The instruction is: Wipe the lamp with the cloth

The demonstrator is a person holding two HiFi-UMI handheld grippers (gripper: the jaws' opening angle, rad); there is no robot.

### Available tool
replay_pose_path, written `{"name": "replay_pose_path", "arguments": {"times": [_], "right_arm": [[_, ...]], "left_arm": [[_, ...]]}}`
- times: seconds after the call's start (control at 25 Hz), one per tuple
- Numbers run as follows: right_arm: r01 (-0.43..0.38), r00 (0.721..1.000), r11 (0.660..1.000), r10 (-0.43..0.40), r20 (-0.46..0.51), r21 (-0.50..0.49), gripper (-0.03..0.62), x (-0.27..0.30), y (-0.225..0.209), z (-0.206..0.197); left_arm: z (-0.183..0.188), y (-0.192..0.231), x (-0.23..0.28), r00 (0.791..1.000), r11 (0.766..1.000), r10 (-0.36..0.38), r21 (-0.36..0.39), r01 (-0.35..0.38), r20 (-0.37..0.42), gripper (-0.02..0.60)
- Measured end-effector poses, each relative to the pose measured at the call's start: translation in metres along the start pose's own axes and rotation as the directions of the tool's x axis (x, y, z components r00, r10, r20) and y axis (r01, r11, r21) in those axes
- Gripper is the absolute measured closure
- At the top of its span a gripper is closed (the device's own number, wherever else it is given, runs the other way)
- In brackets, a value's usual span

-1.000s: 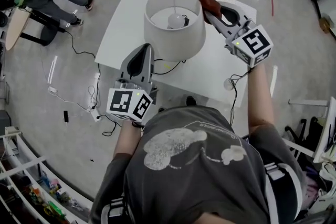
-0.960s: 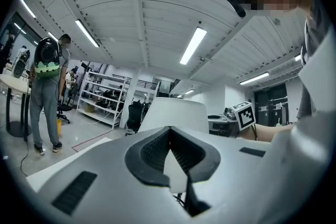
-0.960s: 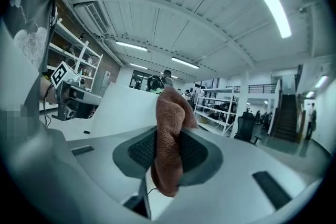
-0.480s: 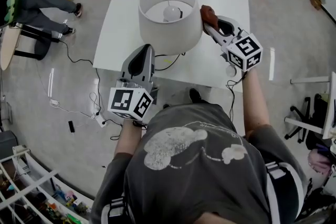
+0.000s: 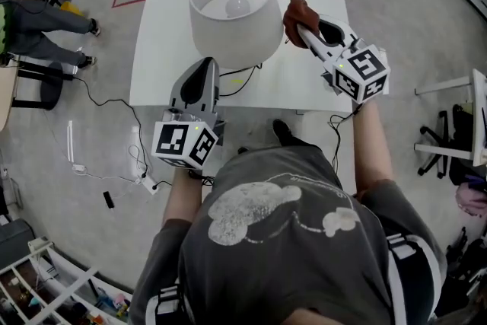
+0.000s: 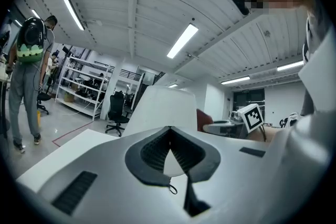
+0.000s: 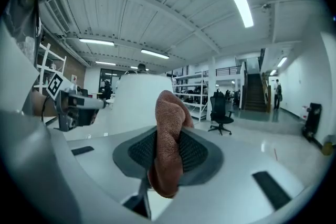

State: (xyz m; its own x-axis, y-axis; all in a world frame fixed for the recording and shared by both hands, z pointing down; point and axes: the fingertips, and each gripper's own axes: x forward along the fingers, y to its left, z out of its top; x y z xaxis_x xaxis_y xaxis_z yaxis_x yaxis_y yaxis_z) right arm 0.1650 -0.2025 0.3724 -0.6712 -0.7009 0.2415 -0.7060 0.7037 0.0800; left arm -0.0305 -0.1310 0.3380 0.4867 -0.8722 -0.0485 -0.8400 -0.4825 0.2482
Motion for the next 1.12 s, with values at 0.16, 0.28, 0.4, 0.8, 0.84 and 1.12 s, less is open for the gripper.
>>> {"name": "replay_pose_path", "arguments": {"times": [0.16,0.28,0.4,0.8,0.84,1.12], "right_arm": [[0.025,0.990,0.999,-0.018,0.139,-0.046,0.497,-0.006,0.015,0.067],[0.026,0.983,0.997,-0.011,0.184,-0.076,0.497,-0.005,0.023,0.093],[0.040,0.987,0.994,-0.024,0.159,-0.101,0.497,-0.002,0.034,0.091],[0.070,0.996,0.997,-0.068,0.050,-0.045,0.497,0.001,0.070,0.033],[0.067,0.997,0.997,-0.065,0.041,-0.044,0.497,0.001,0.073,0.027],[-0.026,0.999,0.998,0.025,-0.029,-0.052,0.497,0.002,0.100,-0.009]], "left_arm": [[0.007,0.002,-0.003,0.999,0.999,-0.033,0.001,0.033,0.010,0.574],[0.013,-0.005,0.000,0.998,0.998,-0.062,0.009,0.062,0.014,0.574],[0.015,-0.011,-0.001,0.996,0.996,-0.087,0.015,0.087,0.021,0.574],[0.005,-0.007,-0.024,0.992,0.992,-0.126,-0.008,0.126,-0.016,0.574],[0.002,-0.007,-0.025,0.992,0.992,-0.125,-0.009,0.125,-0.021,0.574],[-0.003,-0.003,-0.031,0.999,0.999,-0.036,-0.017,0.036,-0.017,0.574]]}}
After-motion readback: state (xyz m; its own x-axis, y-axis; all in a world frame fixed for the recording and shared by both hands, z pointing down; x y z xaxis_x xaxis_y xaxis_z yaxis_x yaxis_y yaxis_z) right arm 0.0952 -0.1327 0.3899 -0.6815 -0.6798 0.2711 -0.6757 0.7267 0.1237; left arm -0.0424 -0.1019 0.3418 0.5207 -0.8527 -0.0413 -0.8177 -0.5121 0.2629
